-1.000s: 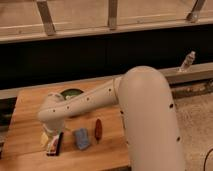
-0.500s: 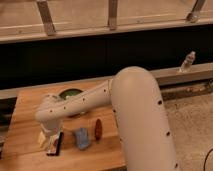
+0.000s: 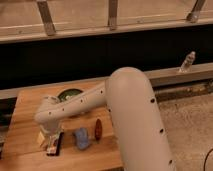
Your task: Place the eraser on the white sponge
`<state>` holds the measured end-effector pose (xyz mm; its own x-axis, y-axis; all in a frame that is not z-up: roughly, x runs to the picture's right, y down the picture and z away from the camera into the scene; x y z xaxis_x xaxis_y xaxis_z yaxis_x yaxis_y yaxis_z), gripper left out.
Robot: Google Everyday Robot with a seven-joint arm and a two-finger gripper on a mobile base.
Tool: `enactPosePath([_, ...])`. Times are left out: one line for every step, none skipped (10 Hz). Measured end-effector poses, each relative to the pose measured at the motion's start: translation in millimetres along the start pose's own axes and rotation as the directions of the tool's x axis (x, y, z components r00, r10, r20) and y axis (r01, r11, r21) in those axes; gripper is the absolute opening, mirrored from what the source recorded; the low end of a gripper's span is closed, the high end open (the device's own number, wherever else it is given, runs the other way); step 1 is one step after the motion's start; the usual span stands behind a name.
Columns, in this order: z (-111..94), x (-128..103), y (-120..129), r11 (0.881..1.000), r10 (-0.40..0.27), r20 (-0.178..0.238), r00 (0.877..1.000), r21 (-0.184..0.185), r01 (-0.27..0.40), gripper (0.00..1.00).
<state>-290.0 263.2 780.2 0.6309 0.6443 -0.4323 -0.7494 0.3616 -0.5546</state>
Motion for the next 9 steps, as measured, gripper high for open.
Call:
enactPosePath([3.1, -0.2, 0.6, 1.000, 0.000, -0.004, 1.000, 0.003, 0.000, 0.69])
enactPosePath([7.8, -0.5, 2.1, 1.000, -0.002, -0.011, 1.000, 0.008, 0.002, 0.58])
enactPosePath([11.3, -0.5, 2.2, 1.000, 0.001, -0.015, 1.000, 0.010, -0.001, 0.46])
enactPosePath([12.1, -0.3, 1.3, 1.000, 0.004, -0.016, 1.000, 0.011, -0.004, 0.37])
enactPosePath([10.2, -0.1, 0.6, 1.000, 0.005, -0.017, 1.000, 0.012, -0.005, 0.26])
enactPosePath([7.7, -0.1, -0.9, 1.000, 0.008, -0.016, 1.000, 0.013, -0.008, 0.16])
enactPosePath([6.7, 0.0, -0.8, 1.000, 0.008, -0.017, 1.000, 0.013, -0.008, 0.08])
enactPosePath([6.1, 0.3, -0.3, 1.000, 0.007, -0.018, 1.000, 0.012, -0.006, 0.02])
enactPosePath([6.0, 0.7, 0.0, 1.000, 0.005, -0.019, 1.000, 0.011, -0.005, 0.00])
